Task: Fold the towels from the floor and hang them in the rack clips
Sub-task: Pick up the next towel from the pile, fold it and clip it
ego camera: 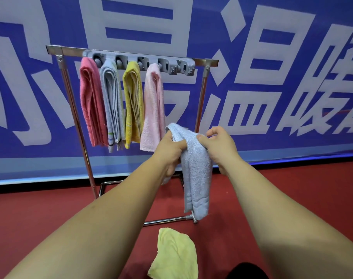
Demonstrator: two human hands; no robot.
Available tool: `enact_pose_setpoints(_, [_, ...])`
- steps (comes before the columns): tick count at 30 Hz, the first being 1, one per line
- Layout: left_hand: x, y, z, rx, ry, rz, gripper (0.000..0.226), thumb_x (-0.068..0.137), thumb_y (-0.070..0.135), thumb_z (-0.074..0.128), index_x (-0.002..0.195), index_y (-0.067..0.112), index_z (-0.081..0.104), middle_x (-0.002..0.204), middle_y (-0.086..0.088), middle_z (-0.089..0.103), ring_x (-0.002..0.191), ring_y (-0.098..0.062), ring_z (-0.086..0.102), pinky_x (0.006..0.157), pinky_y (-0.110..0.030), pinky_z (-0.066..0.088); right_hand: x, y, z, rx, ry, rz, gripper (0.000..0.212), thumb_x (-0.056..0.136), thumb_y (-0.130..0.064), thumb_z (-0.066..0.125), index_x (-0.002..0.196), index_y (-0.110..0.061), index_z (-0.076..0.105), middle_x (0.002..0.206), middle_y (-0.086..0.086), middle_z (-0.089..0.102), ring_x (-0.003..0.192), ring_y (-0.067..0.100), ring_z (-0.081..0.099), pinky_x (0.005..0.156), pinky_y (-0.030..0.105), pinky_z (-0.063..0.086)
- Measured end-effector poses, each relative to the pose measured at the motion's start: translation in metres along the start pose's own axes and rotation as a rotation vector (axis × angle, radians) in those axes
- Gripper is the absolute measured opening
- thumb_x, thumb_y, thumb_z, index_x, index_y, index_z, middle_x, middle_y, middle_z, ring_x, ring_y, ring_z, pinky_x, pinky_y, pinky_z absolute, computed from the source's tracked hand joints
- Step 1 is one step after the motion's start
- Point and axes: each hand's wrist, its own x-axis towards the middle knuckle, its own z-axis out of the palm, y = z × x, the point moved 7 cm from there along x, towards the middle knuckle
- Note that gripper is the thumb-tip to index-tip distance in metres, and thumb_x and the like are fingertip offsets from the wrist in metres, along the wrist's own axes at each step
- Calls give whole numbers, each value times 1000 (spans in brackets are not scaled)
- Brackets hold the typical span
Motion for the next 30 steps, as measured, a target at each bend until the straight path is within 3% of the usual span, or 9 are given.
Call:
enact_pose_setpoints(5, [2,-6,-5,5,166,-21,42,87,-3,69,124,15,64,108,-15,80,95,-33,81,68,-38,63,-13,-25,3,-259,-37,-197,26,89,-27,69,109,-23,54,82,-8,61,80,17,59,66,33,45])
enact_pose_setpoints(9, [0,-5,3,-13,145,-37,35,89,-6,57,118,12,66,100,-17,79,71,-23,76,55,-28,55,-25,-33,18,-532,-133,-338,44,83,-37,67,120,-25,47,98,-1,67,90,28,62,75,41,53])
enact_pose_setpoints(12, [-3,-3,5,-20,102,-40,26,93,-6,57,108,14,63,88,-13,75,59,-16,69,47,-24,49,-26,-35,22,-655,-124,-402,55,86,-28,65,135,-20,44,103,5,65,95,33,60,74,41,48])
enact_pose_setpoints(16, [-3,-2,5,-41,58,-37,36,90,-9,58,113,18,60,92,-9,74,74,-22,69,54,-28,51,-26,-31,21,-700,-78,-385,53,90,-12,57,139,-20,40,99,10,65,90,39,59,68,40,42])
enact_pose_setpoints(18, [-1,-2,3,-21,80,-14,52,84,-9,62,128,18,58,98,-10,77,76,-19,73,57,-29,57,-27,-32,24,-617,-111,-390,56,89,-12,56,142,-22,40,103,7,63,90,35,57,69,39,42])
enact_pose_setpoints(22, [4,-2,-1,-14,138,10,86,71,0,63,149,32,47,113,-6,80,100,-27,80,86,-56,66,-36,-39,35,-501,-226,-452,54,91,-15,58,141,-26,43,91,-4,54,82,24,53,60,32,36])
enact_pose_setpoints(24, [6,-1,-2,-11,144,26,85,74,-4,57,150,32,47,115,-9,79,100,-29,80,89,-54,64,-34,-34,27,-414,-213,-403,48,91,-20,62,136,-29,46,83,-3,61,77,21,58,60,32,43])
enact_pose_setpoints(27, [3,4,-1,-42,90,66,73,85,-13,57,148,23,49,121,-15,77,100,-33,77,80,-46,60,-16,-11,-3,-113,10,-160,28,90,-24,61,117,-28,53,81,3,67,78,26,69,73,43,58])
enact_pose_setpoints(30, [2,6,0,-131,34,57,58,93,-14,61,141,18,57,124,-16,77,115,-39,74,88,-49,63,-3,17,-9,-42,-5,100,36,90,-49,66,111,-19,65,91,-4,70,93,24,67,86,44,53])
